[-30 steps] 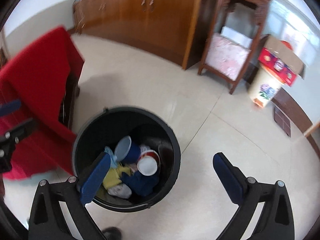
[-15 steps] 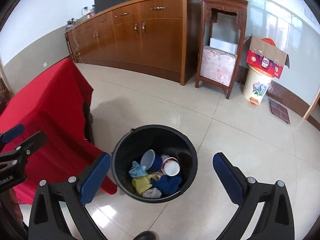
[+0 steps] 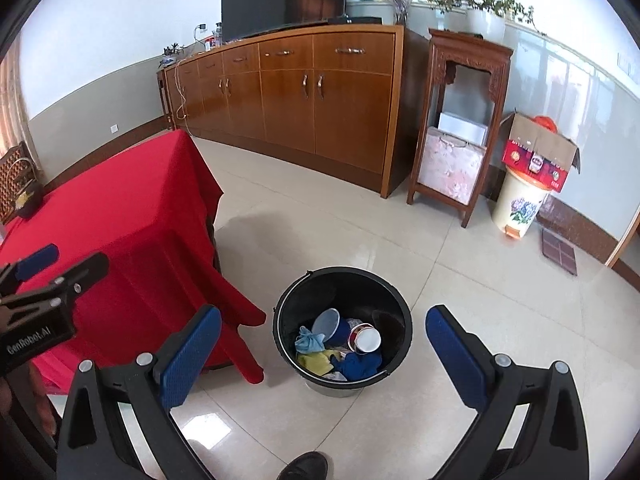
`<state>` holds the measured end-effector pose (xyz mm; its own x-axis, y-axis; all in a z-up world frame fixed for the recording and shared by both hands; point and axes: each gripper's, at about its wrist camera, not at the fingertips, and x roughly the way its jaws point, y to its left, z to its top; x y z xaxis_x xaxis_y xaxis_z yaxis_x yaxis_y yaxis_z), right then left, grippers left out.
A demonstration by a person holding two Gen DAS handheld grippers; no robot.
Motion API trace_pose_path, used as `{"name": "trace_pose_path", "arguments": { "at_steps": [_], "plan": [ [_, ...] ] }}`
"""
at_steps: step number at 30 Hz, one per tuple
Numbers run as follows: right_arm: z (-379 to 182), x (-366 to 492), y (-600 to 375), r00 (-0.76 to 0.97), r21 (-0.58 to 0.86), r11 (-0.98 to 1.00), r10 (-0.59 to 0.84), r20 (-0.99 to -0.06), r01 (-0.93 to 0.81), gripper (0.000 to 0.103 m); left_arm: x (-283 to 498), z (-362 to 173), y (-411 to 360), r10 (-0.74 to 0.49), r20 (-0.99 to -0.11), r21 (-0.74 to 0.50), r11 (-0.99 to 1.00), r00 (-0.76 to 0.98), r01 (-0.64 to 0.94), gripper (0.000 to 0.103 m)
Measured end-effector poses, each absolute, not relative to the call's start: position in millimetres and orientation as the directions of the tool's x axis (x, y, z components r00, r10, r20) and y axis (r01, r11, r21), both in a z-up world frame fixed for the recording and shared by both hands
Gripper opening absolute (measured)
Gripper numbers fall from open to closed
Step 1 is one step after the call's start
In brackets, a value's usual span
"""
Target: Collect trash
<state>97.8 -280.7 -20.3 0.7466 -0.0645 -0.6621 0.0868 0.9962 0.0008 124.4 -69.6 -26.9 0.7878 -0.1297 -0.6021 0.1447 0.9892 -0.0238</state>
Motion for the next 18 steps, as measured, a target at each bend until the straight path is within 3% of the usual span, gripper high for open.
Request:
{"name": "trace_pose_path", "arguments": {
  "at_steps": [12,18],
  "plan": [
    [44,46,-279,0.817,-0.013,0.992,-0.108,-0.567,0.122,0.103,64,31,-59,-0.145,-0.467,-0.027,0.988,0.872,0.15,0.099],
    [69,31,-261,0.848,-0.019,0.987,-0.148,-0.51,0.161,0.103,55,41,-52,-0.134,-0.445,-0.027,0.99,0.886,0.137,0.101]
  ]
}}
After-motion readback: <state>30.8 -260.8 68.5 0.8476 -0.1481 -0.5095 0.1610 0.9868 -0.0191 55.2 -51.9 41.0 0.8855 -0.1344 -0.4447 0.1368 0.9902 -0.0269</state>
